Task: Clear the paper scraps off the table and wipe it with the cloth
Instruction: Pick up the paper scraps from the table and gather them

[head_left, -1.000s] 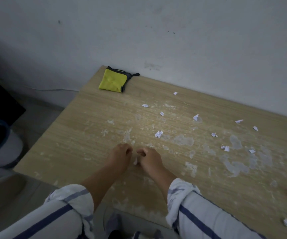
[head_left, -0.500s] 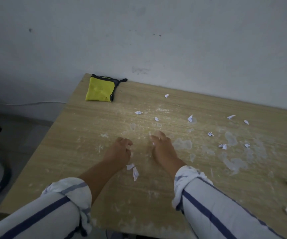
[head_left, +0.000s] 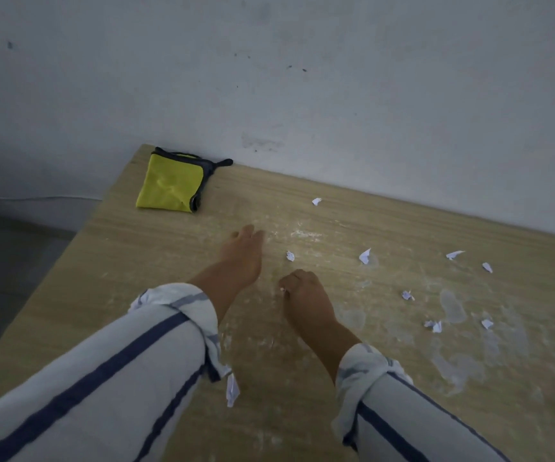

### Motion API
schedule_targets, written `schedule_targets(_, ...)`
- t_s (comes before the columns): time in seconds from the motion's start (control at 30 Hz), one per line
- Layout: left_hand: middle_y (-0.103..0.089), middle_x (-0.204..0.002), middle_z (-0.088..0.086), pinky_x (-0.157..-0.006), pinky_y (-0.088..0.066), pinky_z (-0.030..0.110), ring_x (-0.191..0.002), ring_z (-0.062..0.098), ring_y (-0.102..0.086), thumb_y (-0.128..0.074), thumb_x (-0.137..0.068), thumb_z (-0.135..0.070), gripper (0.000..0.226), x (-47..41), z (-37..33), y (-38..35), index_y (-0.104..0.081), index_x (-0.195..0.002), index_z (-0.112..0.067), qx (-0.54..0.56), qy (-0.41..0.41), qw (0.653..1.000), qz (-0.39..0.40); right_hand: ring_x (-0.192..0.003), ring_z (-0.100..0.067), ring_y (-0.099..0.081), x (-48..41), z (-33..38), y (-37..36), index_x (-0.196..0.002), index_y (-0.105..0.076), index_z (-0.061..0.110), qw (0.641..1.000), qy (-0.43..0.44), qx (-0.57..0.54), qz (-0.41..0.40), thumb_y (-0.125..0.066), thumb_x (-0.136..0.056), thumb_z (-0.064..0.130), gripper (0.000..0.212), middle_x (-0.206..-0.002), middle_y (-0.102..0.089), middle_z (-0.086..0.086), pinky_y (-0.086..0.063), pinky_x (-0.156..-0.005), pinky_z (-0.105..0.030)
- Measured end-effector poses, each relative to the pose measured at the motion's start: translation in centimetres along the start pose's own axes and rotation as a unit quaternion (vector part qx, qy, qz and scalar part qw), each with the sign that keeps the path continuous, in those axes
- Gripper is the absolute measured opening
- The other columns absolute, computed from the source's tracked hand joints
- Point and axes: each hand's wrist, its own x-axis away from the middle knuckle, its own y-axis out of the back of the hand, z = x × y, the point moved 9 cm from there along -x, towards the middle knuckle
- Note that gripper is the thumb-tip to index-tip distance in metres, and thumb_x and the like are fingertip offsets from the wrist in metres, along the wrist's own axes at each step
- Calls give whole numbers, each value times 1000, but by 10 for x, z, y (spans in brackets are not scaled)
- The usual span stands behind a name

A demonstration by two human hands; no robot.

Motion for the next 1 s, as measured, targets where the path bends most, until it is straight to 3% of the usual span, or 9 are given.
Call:
schedule_targets(0.1,-46,-127,13,-91,-45,38,-114,31,-44,-51,-85,2,37,-8,-5,-1,-53,-120,-7,-66,-25,997,-24,-105,-37,-53,-21,-7,13,-92,-65,-1,999,-11,-33,-11,-37,-82,9,31,-112,-61,-21,-43,-87,-36)
schedule_targets(0.2,-51,-115,13,-86,-47,36,-107,27,-48,-47,-85,4,27,-5,-2,-4,-58,-108,-6,-57,-42,996,-55,-134,-30,-33,-41,-16,8,-105,-61,4,998,-31,-31,34,-39,-91,9,27,-145,-40,-12,-29,-106,-34)
schedule_targets(0.27,-54,-110,13,-84,-48,36,-103,27,-50,-46,-86,4,25,-2,-1,-5,-59,-105,-5,-45,-56,995,-64,-127,-29,-42,-49,-22,0,-107,-60,7,996,-53,-34,64,-40,-88,6,27,-137,-48,-11,-34,-94,-25)
schedule_targets(0.37,-58,-109,13,-83,-46,35,-101,27,-53,-46,-90,-2,25,2,7,-5,-63,-107,-7,-7,-46,997,-68,-99,-30,-54,-46,-16,-1,-98,-60,6,996,-37,15,81,-44,-81,-5,26,-105,-57,-15,-36,-72,-27)
schedule_targets(0.47,-61,-114,9,-87,-45,29,-104,23,-56,-45,-92,-6,27,18,17,-4,-65,-110,-12,91,-15,995,-43,-99,-30,-48,-36,-1,0,-98,-61,-1,995,38,56,74,-45,-78,-11,27,-102,-57,-17,-38,-75,-32)
schedule_targets(0.6,-63,-118,3,-78,-41,21,-102,16,-58,-49,-92,-12,33,57,30,-3,-58,-122,-21,170,25,985,-4,-88,-32,-55,-20,1,3,-84,-66,-1,999,-6,-11,49,-45,-78,-8,23,-89,-61,-17,-36,-67,-28)
schedule_targets(0.73,-63,-123,1,-85,-38,18,-111,16,-57,-49,-93,-17,29,96,37,-9,-64,-118,-21,159,22,987,28,-99,-27,-60,25,29,-4,-106,-68,9,991,-20,-104,77,-48,-84,-1,32,-108,-66,-13,-43,-85,-26)
schedule_targets(0.83,-62,-124,-3,-82,-36,17,-111,14,-57,-47,-94,-20,29,126,42,-14,-65,-117,-24,128,6,991,32,-104,-24,-61,58,48,-22,-113,-67,15,985,-20,-112,133,-50,-85,1,36,-116,-66,-9,-41,-88,-20)
schedule_targets(1.0,-70,-104,2,-69,-35,17,-93,15,-62,-46,-92,-13,29,163,38,-34,-70,-106,-20,130,-63,988,47,-91,-25,-57,95,63,-36,-104,-69,16,987,-9,-117,113,-50,-90,16,24,-100,-65,-11,-37,-75,-24)
